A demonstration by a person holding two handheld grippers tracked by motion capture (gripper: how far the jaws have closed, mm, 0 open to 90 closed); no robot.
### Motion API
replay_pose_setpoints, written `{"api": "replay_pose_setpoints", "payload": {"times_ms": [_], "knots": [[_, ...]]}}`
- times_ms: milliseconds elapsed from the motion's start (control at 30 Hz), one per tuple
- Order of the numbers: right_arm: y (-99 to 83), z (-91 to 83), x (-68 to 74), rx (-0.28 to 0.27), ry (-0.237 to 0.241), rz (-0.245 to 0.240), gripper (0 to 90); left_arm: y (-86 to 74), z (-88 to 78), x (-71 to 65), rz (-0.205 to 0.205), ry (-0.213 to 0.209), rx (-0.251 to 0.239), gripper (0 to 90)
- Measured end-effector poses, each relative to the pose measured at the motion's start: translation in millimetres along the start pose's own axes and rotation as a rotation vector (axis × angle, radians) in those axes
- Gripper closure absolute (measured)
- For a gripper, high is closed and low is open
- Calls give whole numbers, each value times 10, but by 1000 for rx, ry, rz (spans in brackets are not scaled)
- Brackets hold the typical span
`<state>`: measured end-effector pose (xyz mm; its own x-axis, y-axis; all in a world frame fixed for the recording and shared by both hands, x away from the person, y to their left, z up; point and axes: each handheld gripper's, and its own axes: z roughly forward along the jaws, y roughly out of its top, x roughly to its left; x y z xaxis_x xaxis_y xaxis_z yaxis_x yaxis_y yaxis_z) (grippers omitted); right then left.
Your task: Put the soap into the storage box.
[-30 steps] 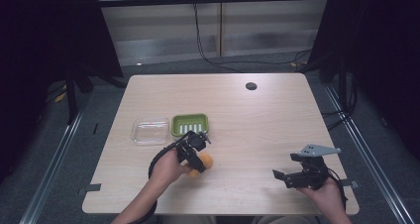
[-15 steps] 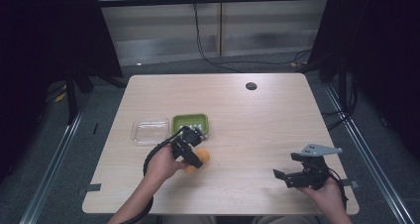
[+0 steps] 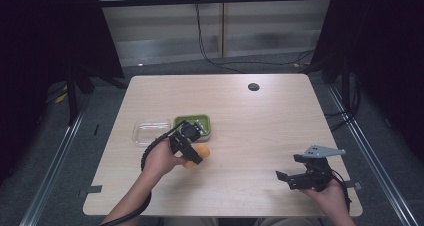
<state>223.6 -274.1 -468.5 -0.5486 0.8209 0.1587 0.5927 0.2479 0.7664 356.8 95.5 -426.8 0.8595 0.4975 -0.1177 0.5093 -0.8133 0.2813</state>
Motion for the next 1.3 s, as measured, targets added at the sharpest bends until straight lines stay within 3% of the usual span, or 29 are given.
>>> {"api": "replay_pose_setpoints", "payload": {"times_ms": [167,300,433,567,800,1133,1200,1233,1300], "knots": [[0,-2,-2,0,0,5,60,23,-60,24,3,-9,-11,500],[2,-6,1,0,-1,2,59,49,-105,51,41,-22,9,500],[3,-6,-1,1,-1,0,58,62,-108,60,55,-31,-3,500],[3,-6,2,2,-1,1,58,82,-134,78,57,-36,-8,500],[4,-15,-3,1,-4,0,59,79,-182,125,25,-40,-25,500],[8,-9,12,5,-7,0,59,86,-304,209,27,-26,-43,500],[8,-10,12,6,-6,-2,58,92,-328,225,29,-33,-28,500],[9,-10,12,6,-5,-2,59,87,-326,225,28,-22,-45,499],[10,-10,13,4,-3,-1,59,91,-344,237,26,-38,-39,500]]}}
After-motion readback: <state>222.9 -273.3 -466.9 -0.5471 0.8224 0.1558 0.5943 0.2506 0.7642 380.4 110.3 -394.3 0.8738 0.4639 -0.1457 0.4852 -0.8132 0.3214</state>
